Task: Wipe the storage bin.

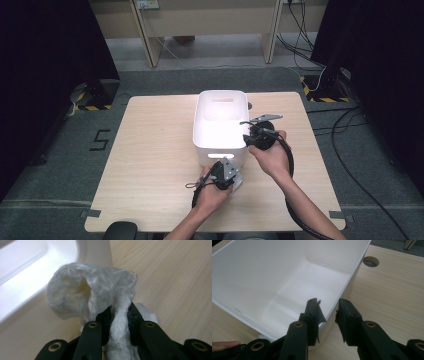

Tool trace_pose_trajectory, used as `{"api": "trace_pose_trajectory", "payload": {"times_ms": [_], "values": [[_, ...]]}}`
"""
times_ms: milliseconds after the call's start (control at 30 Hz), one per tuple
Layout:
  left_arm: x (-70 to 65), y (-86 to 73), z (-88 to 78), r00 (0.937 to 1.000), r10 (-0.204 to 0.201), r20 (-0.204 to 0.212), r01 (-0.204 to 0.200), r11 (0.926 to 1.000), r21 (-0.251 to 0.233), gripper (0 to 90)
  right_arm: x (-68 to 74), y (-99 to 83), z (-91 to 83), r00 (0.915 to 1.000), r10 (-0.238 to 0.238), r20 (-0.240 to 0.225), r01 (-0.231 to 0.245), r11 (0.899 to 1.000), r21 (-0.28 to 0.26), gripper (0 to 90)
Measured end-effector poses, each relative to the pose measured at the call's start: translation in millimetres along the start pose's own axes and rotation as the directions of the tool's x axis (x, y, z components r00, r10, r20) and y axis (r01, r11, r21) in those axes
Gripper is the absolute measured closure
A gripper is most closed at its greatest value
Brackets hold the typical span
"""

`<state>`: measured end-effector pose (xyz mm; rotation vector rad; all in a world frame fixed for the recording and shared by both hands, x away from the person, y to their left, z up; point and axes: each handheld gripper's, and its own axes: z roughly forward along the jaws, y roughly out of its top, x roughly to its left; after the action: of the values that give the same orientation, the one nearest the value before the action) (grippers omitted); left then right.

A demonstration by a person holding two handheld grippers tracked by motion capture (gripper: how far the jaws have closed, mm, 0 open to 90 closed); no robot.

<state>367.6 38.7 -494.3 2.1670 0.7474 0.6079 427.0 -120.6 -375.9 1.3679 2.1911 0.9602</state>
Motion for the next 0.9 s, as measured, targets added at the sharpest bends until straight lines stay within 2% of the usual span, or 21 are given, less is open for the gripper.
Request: {"api": "trace_pose_trajectory", "payload": {"times_ms": [167, 433, 900], "values": [[-1.5, 1.6, -0.9, 0.9999, -0.012, -0.008, 0.012, 0.9998, -0.015, 77.9, 0.4, 0.1, 0.1, 1.0, -0.004, 0.002, 0.004, 1.0, -0.001, 70.7], [-4.0, 14.3, -5.0, 1.0, 0.001, 0.001, -0.001, 0.9994, -0.033, 77.8, 0.4, 0.0, 0.1, 1.0, -0.002, 0.002, 0.002, 1.0, -0.001, 70.7], [-3.4, 26.5, -14.7, 0.9998, -0.02, 0.009, 0.021, 0.9966, -0.079, 77.8, 1.0, -0.1, 0.1, 1.0, 0.004, 0.003, -0.004, 1.0, -0.001, 70.7]]}}
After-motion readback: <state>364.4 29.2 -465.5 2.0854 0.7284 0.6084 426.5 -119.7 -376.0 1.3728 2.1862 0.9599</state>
